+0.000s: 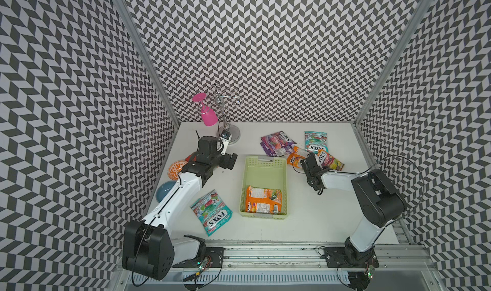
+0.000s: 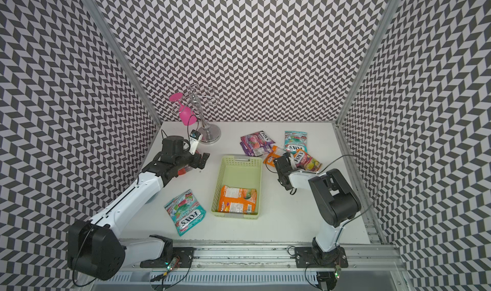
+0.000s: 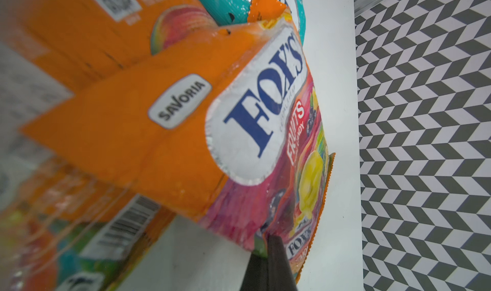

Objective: Put the candies in the basket
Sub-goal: Pick up the candy at the center of the board.

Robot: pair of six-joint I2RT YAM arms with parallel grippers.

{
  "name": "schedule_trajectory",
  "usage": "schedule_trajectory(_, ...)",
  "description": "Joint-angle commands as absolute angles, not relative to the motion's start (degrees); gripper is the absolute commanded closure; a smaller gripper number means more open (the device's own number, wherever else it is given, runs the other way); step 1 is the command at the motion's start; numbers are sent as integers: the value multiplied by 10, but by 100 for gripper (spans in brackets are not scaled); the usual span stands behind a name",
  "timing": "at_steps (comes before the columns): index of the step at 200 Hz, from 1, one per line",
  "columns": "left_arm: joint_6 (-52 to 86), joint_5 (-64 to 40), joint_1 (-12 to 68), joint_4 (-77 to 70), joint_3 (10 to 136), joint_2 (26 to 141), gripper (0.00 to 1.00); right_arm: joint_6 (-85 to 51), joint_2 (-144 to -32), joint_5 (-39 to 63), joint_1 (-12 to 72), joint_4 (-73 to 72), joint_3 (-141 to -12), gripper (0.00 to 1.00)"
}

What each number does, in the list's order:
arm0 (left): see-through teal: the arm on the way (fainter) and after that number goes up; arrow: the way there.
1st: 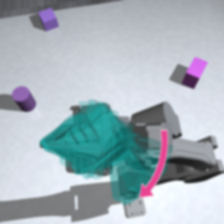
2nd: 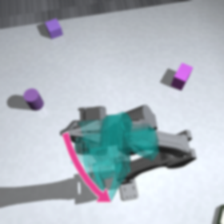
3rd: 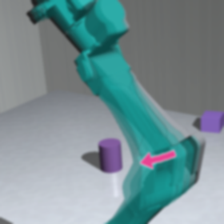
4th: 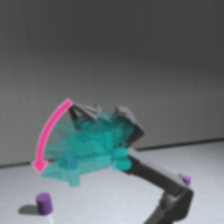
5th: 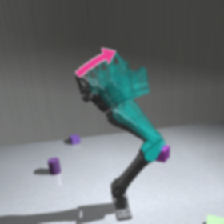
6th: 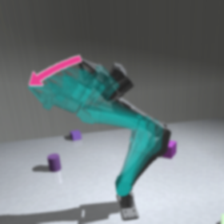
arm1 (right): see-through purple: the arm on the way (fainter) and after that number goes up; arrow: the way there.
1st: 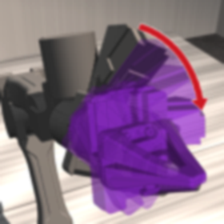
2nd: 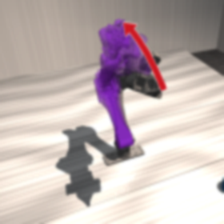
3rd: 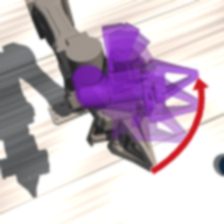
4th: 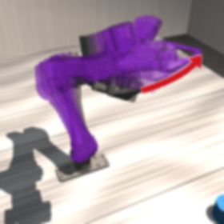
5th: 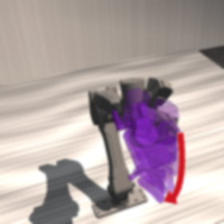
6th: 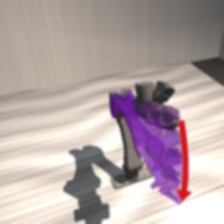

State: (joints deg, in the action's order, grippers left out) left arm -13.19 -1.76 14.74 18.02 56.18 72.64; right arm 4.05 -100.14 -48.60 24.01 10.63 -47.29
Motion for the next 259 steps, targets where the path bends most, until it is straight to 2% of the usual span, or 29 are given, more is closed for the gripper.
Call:
schedule_trajectory(1, -134, -18, 152, 174, 574, 713, 1, 49, -974, -512, 250, 87, -468, 100)
schedule_trajectory(136, -144, -26, 152, 171, 576, 713, 1, 25, -835, -589, 370, 215, -518, 100)
schedule_trajectory(225, -149, -21, 154, 179, 581, 713, 1, 15, -784, -488, 430, 299, -614, 100)
schedule_trajectory(259, -151, -24, 156, 169, 575, 715, 1, 6, -804, -495, 476, 338, -675, 100)
